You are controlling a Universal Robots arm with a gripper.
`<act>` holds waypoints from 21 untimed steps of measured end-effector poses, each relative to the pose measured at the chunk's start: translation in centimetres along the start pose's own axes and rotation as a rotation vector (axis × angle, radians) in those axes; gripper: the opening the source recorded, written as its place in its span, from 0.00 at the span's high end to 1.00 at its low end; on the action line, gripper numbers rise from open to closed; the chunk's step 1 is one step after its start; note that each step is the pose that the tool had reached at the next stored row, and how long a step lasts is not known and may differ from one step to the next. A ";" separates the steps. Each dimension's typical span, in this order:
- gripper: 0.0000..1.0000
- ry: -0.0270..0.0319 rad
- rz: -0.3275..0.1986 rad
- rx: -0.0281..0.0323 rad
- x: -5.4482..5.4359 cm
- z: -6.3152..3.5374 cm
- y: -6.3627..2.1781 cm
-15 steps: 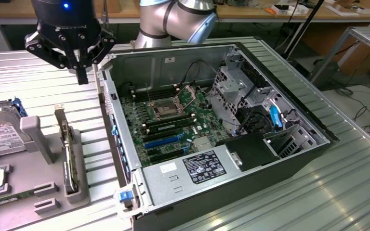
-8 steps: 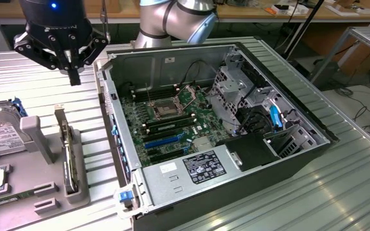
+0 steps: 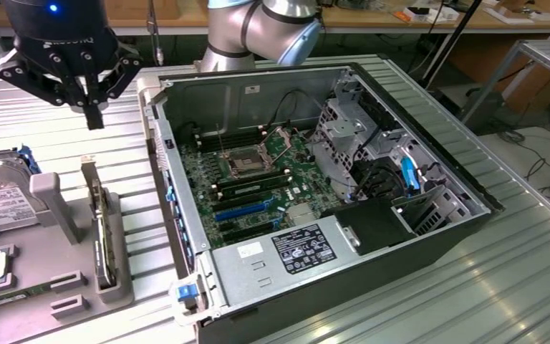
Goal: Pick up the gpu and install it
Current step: 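Reach for the gpu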
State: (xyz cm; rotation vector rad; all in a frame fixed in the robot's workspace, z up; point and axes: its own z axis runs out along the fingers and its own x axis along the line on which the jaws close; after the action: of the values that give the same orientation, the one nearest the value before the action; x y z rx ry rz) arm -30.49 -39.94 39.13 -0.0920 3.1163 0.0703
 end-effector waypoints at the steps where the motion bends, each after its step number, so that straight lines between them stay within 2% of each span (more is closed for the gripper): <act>1: 0.89 0.0000 0.000 0.0000 0.3 -0.01 0.02; 11: 0.89 -0.0001 0.000 0.0000 3.3 -0.06 0.19; 21: 0.89 0.0001 0.000 0.0000 5.7 -0.12 0.31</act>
State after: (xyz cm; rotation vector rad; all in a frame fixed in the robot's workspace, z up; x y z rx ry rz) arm -36.18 -39.96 39.13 -0.0918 3.1164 0.0702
